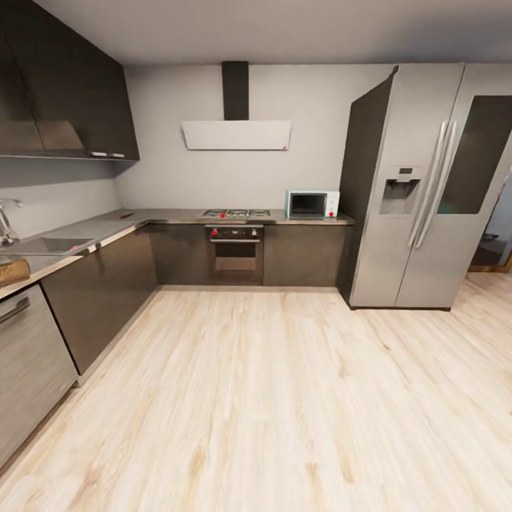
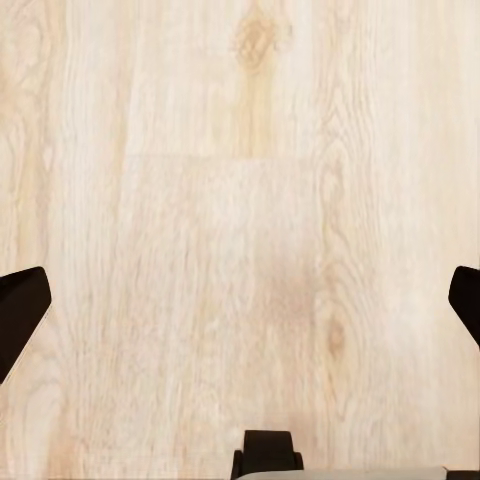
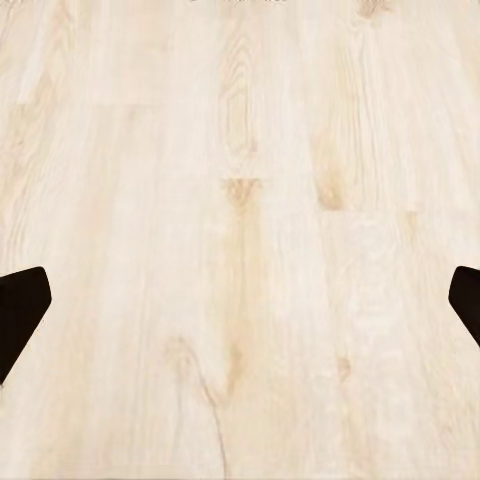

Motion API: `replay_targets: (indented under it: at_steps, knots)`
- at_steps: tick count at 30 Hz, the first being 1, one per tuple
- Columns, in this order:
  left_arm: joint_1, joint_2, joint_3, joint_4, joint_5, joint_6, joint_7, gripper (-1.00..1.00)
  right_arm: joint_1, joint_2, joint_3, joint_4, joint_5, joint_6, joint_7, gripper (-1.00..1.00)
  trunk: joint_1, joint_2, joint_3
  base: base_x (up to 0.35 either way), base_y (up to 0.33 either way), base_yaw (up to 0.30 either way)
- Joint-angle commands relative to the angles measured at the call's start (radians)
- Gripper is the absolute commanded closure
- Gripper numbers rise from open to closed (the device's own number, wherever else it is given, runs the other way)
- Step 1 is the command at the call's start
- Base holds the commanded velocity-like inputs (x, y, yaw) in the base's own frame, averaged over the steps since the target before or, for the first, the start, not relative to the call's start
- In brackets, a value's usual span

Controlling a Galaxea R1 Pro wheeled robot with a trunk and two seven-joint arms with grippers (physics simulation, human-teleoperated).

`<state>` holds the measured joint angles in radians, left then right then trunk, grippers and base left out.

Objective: In the kitchen, take the Vidalia onion out of the sink, dice it on the chopping board with the paring knife, put the diced onion into the bowl on the countertop, then place both the paring knife and the chopping board into the sink.

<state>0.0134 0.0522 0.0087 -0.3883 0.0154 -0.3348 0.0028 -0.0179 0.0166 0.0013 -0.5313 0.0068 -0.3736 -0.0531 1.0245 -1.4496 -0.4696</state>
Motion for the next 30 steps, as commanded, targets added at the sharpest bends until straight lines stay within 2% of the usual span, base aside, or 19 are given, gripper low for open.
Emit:
replay_targets:
  at_steps: [1,18,30]
  knots:
    - [0.0,0.0,0.001,-0.001,0.001,-0.001,0.0,-1.0,-0.001,0.0,0.0,0.001,0.001,-0.003,-0.004,-1.0,0.001,0.0,-0.001,0.28,0.102,0.0]
    - [0.0,0.0,0.001,-0.001,0.001,-0.001,0.0,-1.0,-0.001,0.0,0.0,0.001,0.001,-0.004,-0.004,-1.0,0.001,0.0,-0.001,0.295,0.1,0.0]
    - [0.0,0.0,0.001,-0.001,0.001,-0.001,0.0,-1.0,-0.001,0.0,0.0,0.001,0.001,-0.004,-0.004,-1.0,0.001,0.0,-0.001,0.313,0.012,0.0]
